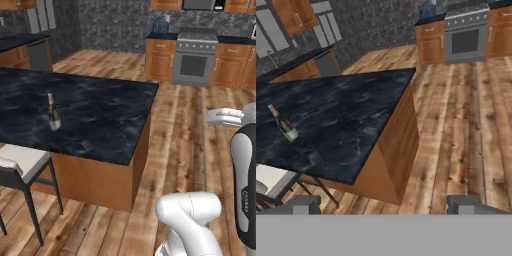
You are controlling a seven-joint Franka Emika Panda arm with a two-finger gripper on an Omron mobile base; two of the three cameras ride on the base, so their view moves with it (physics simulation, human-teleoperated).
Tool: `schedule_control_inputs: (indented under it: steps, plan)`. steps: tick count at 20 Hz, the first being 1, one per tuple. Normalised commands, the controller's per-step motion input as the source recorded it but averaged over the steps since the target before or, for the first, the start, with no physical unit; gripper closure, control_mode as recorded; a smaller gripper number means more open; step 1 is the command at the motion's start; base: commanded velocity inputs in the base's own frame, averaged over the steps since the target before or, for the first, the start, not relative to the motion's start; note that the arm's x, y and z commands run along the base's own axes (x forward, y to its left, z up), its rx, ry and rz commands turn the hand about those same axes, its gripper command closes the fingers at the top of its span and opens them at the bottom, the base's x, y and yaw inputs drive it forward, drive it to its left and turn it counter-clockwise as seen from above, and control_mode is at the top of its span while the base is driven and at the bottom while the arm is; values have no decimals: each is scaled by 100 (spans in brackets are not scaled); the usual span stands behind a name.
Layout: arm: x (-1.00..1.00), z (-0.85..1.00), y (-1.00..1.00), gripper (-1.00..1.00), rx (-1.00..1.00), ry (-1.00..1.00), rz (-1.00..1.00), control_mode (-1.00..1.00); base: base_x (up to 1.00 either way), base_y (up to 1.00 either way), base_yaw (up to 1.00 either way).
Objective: Get the candle and the wine from the cabinet and move them to the dining counter.
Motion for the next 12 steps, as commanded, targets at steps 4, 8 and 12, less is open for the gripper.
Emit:
schedule_control_inputs:
  steps: [4,8,12]
  plan:
    - [0,0,0,-100,0,0,0,100,8,-74,-36]
    - [0,0,0,-100,0,0,0,100,21,-68,-39]
    - [0,0,0,-100,0,0,0,100,46,-59,-40]
